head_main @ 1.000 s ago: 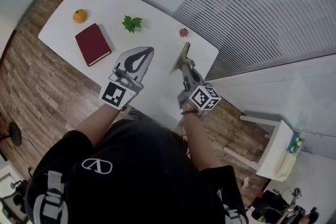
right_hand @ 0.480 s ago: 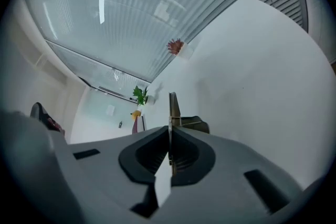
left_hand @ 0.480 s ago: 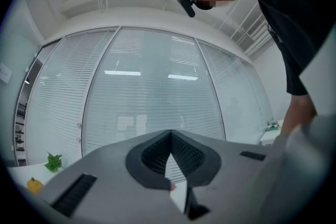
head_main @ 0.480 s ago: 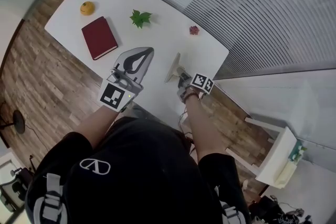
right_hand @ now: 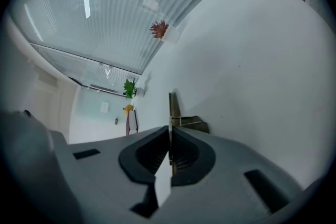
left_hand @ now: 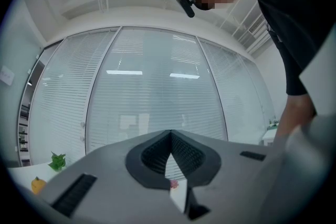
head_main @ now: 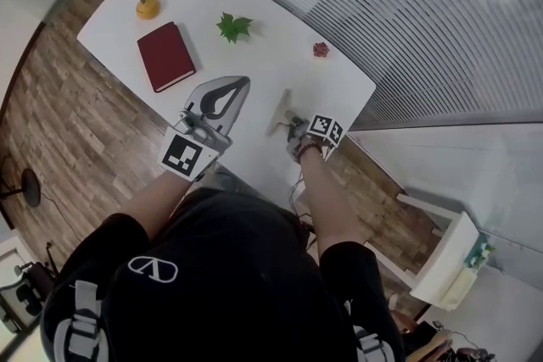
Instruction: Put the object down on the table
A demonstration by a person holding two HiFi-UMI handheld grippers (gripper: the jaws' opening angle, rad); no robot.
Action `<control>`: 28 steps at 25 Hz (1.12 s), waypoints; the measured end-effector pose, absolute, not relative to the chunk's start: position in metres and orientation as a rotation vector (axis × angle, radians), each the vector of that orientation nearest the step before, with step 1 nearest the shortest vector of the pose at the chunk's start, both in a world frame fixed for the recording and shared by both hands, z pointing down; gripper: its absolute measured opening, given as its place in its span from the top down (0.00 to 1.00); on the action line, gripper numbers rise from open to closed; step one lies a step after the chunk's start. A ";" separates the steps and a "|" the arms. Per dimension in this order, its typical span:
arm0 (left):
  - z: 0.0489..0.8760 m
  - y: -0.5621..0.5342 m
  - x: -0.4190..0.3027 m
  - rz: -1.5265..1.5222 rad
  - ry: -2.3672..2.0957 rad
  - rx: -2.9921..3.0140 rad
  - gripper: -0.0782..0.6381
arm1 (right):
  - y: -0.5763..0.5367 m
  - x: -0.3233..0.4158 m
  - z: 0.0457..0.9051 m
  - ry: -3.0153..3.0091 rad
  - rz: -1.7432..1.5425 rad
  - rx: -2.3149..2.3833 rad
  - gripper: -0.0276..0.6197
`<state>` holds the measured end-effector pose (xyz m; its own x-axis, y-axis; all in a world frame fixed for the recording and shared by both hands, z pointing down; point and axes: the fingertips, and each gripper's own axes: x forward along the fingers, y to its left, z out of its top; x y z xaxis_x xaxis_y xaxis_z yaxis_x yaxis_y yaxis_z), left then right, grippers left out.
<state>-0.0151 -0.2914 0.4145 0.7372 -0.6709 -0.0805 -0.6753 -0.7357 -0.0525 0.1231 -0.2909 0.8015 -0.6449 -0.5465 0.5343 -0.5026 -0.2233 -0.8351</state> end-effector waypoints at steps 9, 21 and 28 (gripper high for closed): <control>0.416 -0.292 -0.016 0.091 1.109 -2.865 0.88 | -0.293 0.120 0.798 1.890 -2.066 -1.244 0.86; 0.417 -0.289 -0.010 0.107 1.088 -2.882 0.88 | -0.285 0.158 0.775 1.882 -1.991 -1.323 0.76; 0.411 -0.286 -0.002 0.133 1.050 -2.888 0.88 | -0.307 0.199 0.658 2.004 -1.613 -1.325 0.77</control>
